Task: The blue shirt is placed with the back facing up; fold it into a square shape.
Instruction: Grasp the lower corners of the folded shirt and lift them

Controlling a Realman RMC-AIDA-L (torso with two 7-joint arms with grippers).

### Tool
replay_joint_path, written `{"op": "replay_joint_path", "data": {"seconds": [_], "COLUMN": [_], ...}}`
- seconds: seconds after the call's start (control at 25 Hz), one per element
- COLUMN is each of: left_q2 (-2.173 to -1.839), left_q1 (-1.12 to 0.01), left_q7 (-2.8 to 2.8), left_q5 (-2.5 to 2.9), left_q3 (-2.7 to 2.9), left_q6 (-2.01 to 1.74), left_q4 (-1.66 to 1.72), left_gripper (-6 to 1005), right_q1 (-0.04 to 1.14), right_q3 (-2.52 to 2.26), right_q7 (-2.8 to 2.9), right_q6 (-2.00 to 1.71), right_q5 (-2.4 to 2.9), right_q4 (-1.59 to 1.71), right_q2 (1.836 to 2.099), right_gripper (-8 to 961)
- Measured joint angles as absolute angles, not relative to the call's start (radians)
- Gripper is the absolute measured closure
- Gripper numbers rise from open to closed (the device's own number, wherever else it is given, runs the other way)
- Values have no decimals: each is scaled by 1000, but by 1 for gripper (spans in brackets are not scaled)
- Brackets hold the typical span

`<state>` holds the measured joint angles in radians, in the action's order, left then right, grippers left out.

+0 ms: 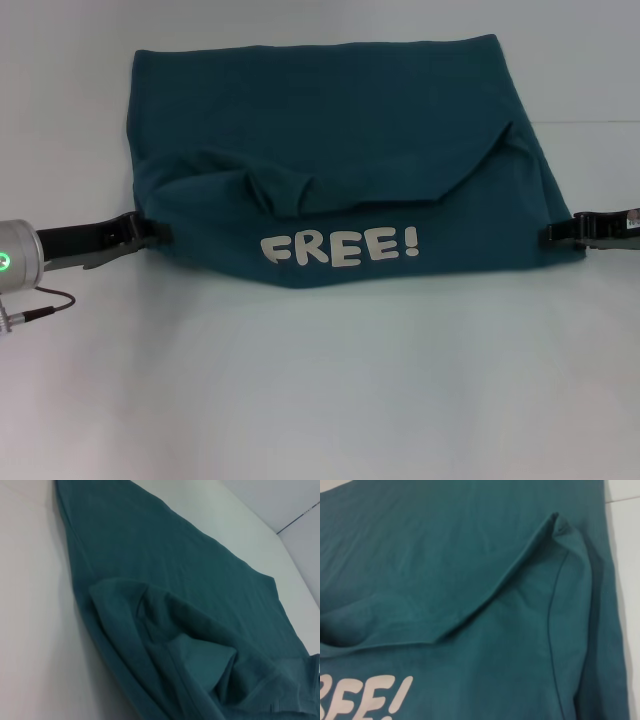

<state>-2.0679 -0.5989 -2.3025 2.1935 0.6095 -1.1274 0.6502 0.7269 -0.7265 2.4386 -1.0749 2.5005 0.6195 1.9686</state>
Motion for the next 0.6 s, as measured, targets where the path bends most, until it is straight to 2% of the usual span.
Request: {"op": "replay_joint_path", "data": {"seconds": [0.28, 0.6], "left_q2": [-2068, -2068], "left_q1": [-603, -599], "left_q7": [-2303, -2303], "left_q5": [2196, 2199], "left_q3": [612, 613], "left_q6": [-1127, -1140], "left_q4": [647, 650], "left_gripper": [950, 950], "right_q1": [727, 725], "right_q3": [-732, -726], "right_q7": [2439, 2440], "right_q6": [-1073, -1090], "right_q5": [2505, 2505], "right_q4": [617, 616], "right_q2": [1965, 1953], "right_gripper": [620, 792]}}
